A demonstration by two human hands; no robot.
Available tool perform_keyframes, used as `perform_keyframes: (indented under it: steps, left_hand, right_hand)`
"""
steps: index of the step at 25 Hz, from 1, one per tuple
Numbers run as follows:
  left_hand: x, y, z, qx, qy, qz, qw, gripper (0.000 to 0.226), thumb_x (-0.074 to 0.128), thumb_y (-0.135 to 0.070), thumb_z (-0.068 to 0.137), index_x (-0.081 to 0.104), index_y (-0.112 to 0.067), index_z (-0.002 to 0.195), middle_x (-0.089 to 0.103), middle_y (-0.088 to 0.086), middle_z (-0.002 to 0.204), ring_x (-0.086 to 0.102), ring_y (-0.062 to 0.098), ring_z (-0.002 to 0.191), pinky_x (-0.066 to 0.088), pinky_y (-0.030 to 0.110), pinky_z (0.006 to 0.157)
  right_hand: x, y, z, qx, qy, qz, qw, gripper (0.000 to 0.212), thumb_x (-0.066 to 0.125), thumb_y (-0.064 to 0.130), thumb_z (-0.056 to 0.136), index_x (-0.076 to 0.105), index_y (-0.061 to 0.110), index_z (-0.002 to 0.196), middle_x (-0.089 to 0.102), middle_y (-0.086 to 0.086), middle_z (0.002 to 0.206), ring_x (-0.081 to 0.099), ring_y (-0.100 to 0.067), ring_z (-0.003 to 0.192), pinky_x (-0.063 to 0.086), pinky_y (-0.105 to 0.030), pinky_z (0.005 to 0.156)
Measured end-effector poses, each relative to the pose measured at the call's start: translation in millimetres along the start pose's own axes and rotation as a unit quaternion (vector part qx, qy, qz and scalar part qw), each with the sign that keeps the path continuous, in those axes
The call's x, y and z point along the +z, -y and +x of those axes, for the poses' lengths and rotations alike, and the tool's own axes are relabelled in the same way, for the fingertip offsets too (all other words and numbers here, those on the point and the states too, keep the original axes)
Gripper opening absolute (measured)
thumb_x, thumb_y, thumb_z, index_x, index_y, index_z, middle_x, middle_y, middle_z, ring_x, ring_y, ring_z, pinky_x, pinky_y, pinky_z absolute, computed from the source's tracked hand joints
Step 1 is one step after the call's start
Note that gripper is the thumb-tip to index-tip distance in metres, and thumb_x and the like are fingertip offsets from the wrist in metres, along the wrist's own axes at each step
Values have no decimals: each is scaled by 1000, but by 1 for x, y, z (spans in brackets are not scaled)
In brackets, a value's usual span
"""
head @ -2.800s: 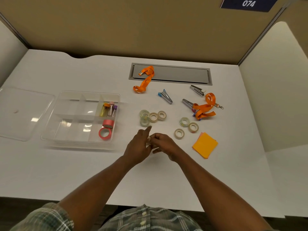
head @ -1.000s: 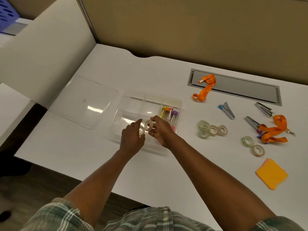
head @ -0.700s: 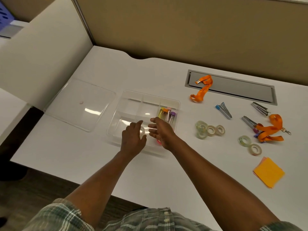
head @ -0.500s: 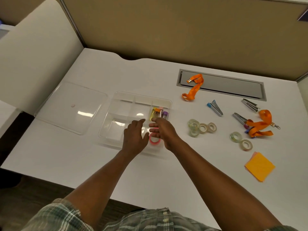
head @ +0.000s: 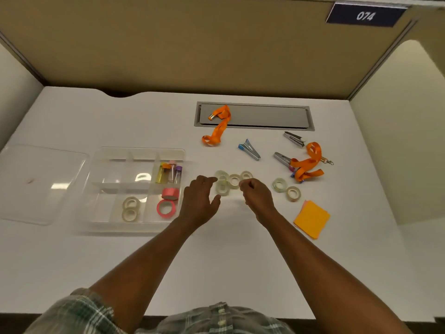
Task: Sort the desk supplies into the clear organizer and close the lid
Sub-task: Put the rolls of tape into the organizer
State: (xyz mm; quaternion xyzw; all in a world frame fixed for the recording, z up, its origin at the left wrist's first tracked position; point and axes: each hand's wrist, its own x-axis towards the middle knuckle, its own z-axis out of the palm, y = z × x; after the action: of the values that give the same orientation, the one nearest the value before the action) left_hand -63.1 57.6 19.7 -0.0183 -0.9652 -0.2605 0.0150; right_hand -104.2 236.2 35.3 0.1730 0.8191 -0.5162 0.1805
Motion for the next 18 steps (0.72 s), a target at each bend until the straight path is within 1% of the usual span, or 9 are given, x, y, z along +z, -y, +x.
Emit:
perform_keyframes:
  steps: [2,4,5,7,9,11,14,15,18]
  left_hand:
    - [15,-14,5,3,26,11,1000,52,62,-36,80,58,-15,127,59,9,113,60,31,96,46,40,78]
    - [29,-24,8,6,43,23,999,54,58,-40,78,59,-15,126,60,9,113,60,32,95,46,39,77]
    - [37,-29,9,10,52,32,998,55,58,-41,78,59,-15,126,60,9,113,60,32,95,46,39,76]
    - [48,-37,13,10,68,48,997,56,57,-43,77,59,-16,126,59,9,114,60,32,97,47,39,76]
    - [55,-45,18,0,85,56,995,57,55,-44,77,59,-16,126,58,9,115,59,33,100,47,40,78]
    - [61,-52,21,-6,98,66,993,57,54,-45,77,59,-16,126,58,10,117,58,33,103,46,41,80]
    - [67,-57,22,-14,106,66,992,57,53,-45,76,58,-16,125,58,9,118,58,33,105,46,41,81]
    - [70,-58,22,-13,104,64,992,57,54,-45,76,59,-16,125,58,9,117,59,33,104,47,41,80]
    - [79,-65,26,0,106,51,993,56,55,-45,77,59,-15,124,58,9,116,60,32,100,49,40,77]
  right_hand:
    - [-33,-23,14,-43,-75,-126,988,25,58,32,91,66,17,110,67,-5,112,62,-23,105,50,-37,88]
    - [-63,-47,27,-65,-123,-224,965,39,64,32,90,60,14,125,60,-10,126,55,-28,118,46,-38,95]
    - [-77,-59,33,-64,-132,-262,954,46,64,31,90,55,14,132,55,-12,134,50,-31,124,44,-39,98]
    - [-97,-77,42,-58,-119,-321,938,57,62,30,91,44,14,142,42,-13,148,42,-34,131,42,-42,101]
    - [-108,-89,49,-64,-92,-355,928,63,62,28,91,36,13,147,39,-13,150,42,-35,130,43,-43,99]
    - [-112,-96,55,-75,-70,-378,920,68,63,29,92,31,13,150,43,-12,146,45,-33,126,45,-42,95]
    - [-114,-97,61,-97,-79,-404,906,68,63,26,90,31,15,150,49,-13,139,50,-33,118,49,-41,87]
    - [-115,-97,63,-98,-85,-394,910,67,64,25,88,34,15,148,50,-14,136,51,-33,116,49,-41,85]
    - [-117,-92,62,-59,-94,-266,957,61,68,27,79,46,15,135,53,-13,123,54,-35,111,47,-39,85]
